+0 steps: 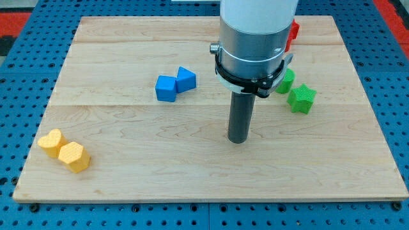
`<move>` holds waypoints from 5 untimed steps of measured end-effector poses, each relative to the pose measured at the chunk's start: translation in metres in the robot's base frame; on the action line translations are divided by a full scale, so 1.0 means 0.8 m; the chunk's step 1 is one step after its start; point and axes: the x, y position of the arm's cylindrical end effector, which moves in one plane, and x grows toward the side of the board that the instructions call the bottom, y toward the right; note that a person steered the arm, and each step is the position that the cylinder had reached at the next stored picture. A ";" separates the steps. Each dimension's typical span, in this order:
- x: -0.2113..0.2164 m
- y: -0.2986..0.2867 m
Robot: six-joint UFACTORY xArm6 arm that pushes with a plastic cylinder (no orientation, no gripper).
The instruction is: Push the green star below the green circle
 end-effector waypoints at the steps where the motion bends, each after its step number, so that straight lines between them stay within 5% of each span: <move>1: 0.000 0.000; 5: 0.004 0.009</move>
